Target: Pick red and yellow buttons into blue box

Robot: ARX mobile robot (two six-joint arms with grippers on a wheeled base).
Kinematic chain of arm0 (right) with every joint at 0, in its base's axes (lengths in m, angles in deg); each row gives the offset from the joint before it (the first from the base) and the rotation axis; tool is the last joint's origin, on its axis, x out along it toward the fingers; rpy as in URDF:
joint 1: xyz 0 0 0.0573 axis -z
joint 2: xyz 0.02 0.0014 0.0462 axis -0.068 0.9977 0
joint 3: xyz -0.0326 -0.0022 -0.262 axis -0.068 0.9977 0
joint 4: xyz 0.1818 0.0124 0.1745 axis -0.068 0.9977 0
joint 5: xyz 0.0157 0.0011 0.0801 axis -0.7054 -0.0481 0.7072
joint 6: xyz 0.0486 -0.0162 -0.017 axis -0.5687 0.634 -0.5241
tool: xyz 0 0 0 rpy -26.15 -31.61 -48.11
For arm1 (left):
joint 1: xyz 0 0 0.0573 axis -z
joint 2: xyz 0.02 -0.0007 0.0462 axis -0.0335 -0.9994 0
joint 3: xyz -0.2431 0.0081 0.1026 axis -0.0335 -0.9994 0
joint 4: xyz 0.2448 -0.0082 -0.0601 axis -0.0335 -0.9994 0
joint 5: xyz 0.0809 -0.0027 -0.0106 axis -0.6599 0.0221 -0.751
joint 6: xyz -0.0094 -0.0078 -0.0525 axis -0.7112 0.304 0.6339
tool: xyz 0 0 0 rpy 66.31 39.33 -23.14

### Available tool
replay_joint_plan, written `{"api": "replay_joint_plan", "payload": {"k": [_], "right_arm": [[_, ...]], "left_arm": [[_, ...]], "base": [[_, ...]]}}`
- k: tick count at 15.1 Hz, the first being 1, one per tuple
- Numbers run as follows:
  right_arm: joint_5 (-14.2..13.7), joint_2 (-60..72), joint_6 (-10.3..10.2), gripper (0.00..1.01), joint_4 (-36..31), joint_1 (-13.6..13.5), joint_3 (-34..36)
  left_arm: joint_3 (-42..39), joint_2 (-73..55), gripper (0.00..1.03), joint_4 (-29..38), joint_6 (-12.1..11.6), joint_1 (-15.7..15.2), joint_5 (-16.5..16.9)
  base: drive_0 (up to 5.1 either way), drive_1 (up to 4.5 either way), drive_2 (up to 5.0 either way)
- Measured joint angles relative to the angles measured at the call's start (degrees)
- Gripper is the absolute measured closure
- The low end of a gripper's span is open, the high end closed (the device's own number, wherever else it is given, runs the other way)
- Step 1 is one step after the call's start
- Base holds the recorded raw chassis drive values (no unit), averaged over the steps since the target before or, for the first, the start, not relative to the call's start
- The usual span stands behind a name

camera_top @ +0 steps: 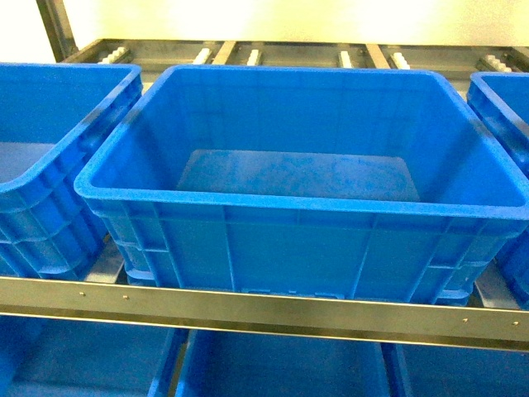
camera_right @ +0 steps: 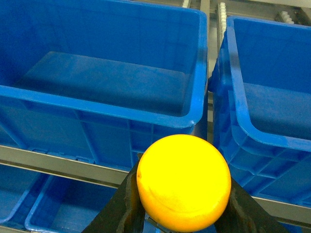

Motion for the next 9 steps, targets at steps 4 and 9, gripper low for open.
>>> {"api": "replay_joint_plan", "payload": {"k": [4,9], "right_arm": [[0.0,0.0,0.0,0.71,0.0,0.0,0.0],[0.0,0.0,0.0,0.71,-0.1,0.0,0.0]], "left_arm": [[0.0,0.1,0.8,0.1,0.0,-0.1,0.0],[0.0,-0.2,0.8,0.0,0.0,-0.1,0.0]], "base": [[0.0,2.08,-2.1],[0.0,1.67,-1.7]]}}
